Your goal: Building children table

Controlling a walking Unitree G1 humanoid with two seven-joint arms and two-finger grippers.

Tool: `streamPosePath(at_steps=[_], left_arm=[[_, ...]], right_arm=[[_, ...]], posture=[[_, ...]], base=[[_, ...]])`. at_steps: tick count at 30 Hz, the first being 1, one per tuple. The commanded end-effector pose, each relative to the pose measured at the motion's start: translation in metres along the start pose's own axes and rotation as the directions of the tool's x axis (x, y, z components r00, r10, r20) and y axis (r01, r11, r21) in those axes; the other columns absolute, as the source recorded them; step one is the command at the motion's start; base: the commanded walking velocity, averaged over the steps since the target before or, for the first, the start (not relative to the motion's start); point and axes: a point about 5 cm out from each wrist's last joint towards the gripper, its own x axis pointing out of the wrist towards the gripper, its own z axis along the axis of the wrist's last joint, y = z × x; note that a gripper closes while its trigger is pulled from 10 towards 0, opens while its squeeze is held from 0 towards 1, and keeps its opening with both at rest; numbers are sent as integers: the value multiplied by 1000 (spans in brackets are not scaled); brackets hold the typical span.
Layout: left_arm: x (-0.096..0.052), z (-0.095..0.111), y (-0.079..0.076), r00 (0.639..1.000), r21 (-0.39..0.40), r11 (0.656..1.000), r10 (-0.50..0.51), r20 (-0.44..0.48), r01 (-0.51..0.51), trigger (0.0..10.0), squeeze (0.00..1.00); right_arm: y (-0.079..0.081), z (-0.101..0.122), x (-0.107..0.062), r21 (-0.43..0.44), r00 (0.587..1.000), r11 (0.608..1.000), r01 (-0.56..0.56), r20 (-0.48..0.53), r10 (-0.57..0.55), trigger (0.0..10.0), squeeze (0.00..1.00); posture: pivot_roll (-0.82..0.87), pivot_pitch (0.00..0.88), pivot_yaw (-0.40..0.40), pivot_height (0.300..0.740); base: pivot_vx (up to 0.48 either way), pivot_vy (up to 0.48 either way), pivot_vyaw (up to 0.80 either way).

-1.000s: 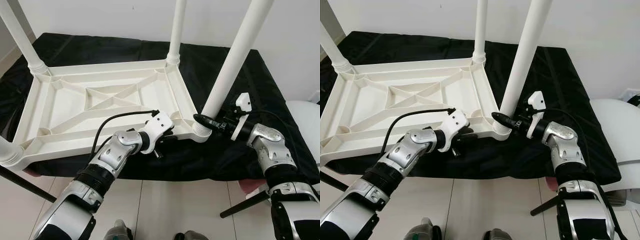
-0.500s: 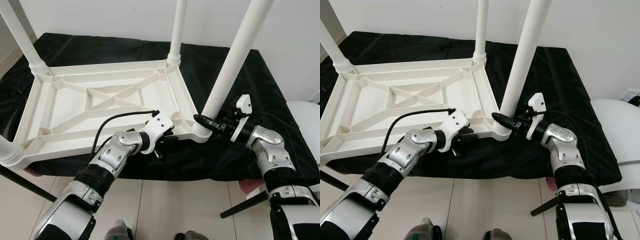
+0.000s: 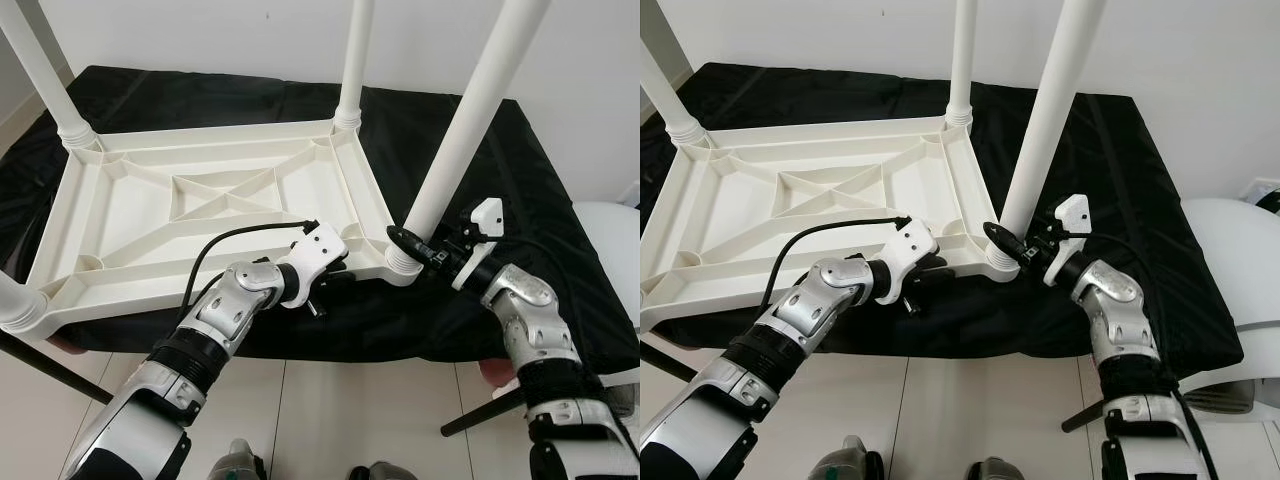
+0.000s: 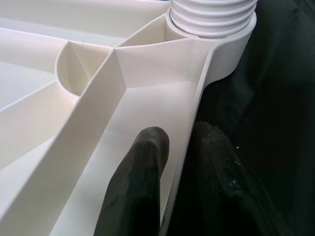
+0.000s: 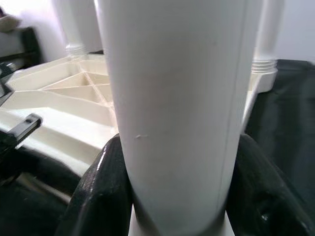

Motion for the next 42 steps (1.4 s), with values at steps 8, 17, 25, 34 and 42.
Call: streamPosePath(at_steps=[8,17,25,34,42], left_arm=[[3,-3,-11,990,0,990,-140,-22,140,10000,0],[3,-3,-10,991,-2,991,-135,-18,135,10000,0],[3,-2,-10,991,-2,991,-134,-15,134,10000,0],[4,-1,-10,991,-3,991,-135,-14,135,10000,0],[4,-1,-10,991,-3,991,-134,-13,134,10000,0]], right_arm=[[18,6,9,18,997,998,60,47,-61,10000,0],[31,9,9,22,990,992,125,64,-126,10000,0],[42,9,9,0,979,981,195,69,-194,10000,0],[54,6,12,-4,961,962,272,60,-271,10000,0],[59,3,15,4,922,923,385,53,-385,10000,0]], posture=[[-19,33,12,740],[-18,40,6,740],[-20,45,7,740],[-21,49,8,740],[-16,50,5,740]], base=[[0,0,0],[0,0,0],[0,0,0],[0,0,0],[0,0,0]])
